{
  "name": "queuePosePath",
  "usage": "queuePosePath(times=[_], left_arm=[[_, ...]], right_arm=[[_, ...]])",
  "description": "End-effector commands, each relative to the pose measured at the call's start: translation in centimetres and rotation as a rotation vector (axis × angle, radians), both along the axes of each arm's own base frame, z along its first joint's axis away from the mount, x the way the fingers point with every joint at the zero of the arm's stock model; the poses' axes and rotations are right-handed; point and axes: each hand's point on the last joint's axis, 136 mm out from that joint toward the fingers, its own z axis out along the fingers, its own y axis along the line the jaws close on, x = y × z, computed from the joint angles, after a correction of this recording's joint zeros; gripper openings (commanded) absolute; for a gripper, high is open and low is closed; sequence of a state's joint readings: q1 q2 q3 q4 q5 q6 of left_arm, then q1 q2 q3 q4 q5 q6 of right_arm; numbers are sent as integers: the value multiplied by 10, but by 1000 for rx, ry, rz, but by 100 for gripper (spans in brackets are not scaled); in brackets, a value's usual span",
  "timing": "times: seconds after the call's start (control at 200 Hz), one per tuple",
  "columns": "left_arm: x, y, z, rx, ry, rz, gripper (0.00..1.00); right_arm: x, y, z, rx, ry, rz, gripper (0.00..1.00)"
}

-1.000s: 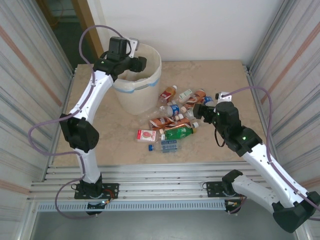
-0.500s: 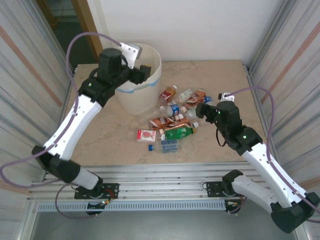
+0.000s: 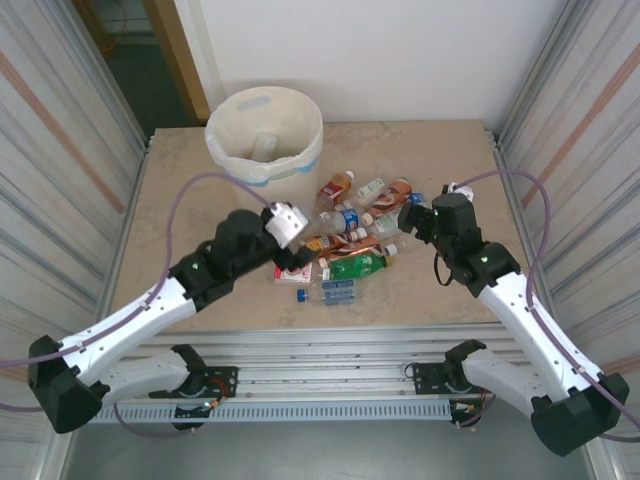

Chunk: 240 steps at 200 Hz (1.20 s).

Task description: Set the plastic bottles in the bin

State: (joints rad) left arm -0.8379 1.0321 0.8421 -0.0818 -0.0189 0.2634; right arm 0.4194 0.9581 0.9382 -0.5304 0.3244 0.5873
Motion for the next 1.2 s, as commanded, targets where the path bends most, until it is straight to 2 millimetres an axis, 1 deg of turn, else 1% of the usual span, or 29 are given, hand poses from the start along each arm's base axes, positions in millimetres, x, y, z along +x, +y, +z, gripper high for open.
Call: queuePosePath(times=[0.0,0.035,0.07,0.09,0.19,0.265,0.381,0.551,0.706,0.907,1.082,1.197], left_arm=[[-21,-15,5,-42,-143,-116,90],[-27,-18,-3,-40,-149,-144,95],[-32,-20,-11,-34,-146,-159,99],[-35,-22,-15,-32,-141,-167,99],[-49,-27,-37,-3,-113,-208,99],[-58,-28,-56,15,-97,-229,99],[-68,-25,-82,22,-54,-245,99],[-82,-26,-113,50,-9,-283,99],[-83,-26,-132,99,10,-293,99],[-75,-30,-146,153,-7,-283,99],[-68,-40,-160,192,-2,-294,98],[-65,-46,-167,178,30,-325,95]], right_arm=[[3,-4,8,38,10,-41,98],[4,-5,8,45,13,-46,98],[4,-5,9,50,12,-48,98],[7,-5,2,39,38,-53,98],[9,-8,-2,36,56,-68,98],[9,-11,-9,35,74,-85,98],[9,-13,-13,45,85,-93,98],[10,-12,-10,56,84,-95,98],[12,-8,-11,67,92,-81,98],[17,-5,-11,71,109,-73,98],[18,-7,-16,70,117,-92,98],[17,-9,-16,74,120,-99,98]])
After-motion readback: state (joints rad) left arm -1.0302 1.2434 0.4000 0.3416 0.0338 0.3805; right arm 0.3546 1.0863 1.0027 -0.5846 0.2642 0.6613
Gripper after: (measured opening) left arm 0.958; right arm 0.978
